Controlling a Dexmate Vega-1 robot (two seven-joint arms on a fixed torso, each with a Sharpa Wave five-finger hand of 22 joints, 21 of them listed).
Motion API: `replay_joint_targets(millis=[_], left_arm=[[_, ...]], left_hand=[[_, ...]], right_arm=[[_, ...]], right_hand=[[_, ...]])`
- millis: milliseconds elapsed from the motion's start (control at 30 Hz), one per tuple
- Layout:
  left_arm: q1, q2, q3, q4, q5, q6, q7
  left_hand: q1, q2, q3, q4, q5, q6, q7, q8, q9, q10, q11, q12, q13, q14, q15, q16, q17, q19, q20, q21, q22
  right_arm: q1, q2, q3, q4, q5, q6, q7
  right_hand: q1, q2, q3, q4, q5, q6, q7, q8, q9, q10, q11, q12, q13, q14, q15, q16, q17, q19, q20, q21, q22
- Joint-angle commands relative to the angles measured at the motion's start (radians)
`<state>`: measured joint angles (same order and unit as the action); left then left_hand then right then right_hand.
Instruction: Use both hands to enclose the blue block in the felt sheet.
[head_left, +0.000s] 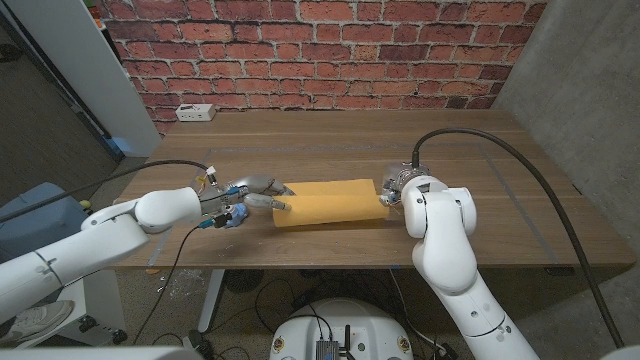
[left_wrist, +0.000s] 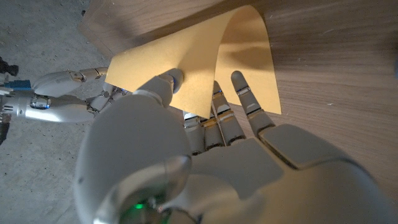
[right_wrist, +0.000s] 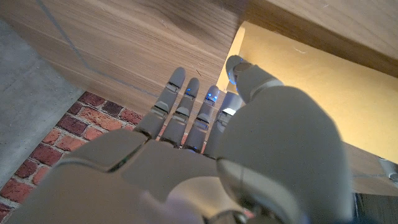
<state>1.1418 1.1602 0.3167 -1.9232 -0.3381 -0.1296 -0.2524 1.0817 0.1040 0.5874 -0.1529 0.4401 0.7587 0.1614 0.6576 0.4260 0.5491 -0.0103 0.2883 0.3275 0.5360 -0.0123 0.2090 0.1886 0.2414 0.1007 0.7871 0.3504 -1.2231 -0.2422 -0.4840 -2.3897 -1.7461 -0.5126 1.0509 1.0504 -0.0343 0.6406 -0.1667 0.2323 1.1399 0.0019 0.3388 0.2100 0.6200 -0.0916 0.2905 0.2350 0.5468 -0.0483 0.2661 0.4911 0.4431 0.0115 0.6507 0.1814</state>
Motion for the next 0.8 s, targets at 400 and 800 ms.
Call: replay_joint_targets(millis=[400,800], left_arm=[[-0.215,-0.115,0.101,0.229,-0.229,0.054,-0.3],[-0.332,-0.184,0.151,0.348,-0.33,0.148,-0.444]], left_hand=[[-0.027,0.043,0.003,0.018,0.014,-0.126,-0.008,0.118,0.185,-0.017,0.043,-0.017,0.012,0.043,0.031,0.001,-0.001,0.053,-0.004,0.081,0.007],[-0.087,0.049,-0.003,0.036,0.031,-0.207,-0.012,0.161,0.277,-0.045,0.081,-0.029,0.025,0.042,0.092,-0.009,0.001,0.161,0.037,0.127,-0.058]], right_arm=[[0.067,-0.145,0.164,0.112,0.933,-0.072,-0.432],[0.162,-0.277,0.145,0.22,1.391,-0.097,-0.689]], right_hand=[[-0.006,0.005,0.081,-0.001,0.013,0.067,0.139,0.036,0.053,0.034,0.058,0.016,0.025,0.111,-0.105,0.024,0.004,0.032,0.087,0.019,0.001],[-0.024,0.01,0.146,0.002,0.041,0.028,0.164,0.063,0.093,0.055,0.106,0.034,0.047,0.215,-0.092,0.04,0.006,0.082,0.157,0.047,0.005]])
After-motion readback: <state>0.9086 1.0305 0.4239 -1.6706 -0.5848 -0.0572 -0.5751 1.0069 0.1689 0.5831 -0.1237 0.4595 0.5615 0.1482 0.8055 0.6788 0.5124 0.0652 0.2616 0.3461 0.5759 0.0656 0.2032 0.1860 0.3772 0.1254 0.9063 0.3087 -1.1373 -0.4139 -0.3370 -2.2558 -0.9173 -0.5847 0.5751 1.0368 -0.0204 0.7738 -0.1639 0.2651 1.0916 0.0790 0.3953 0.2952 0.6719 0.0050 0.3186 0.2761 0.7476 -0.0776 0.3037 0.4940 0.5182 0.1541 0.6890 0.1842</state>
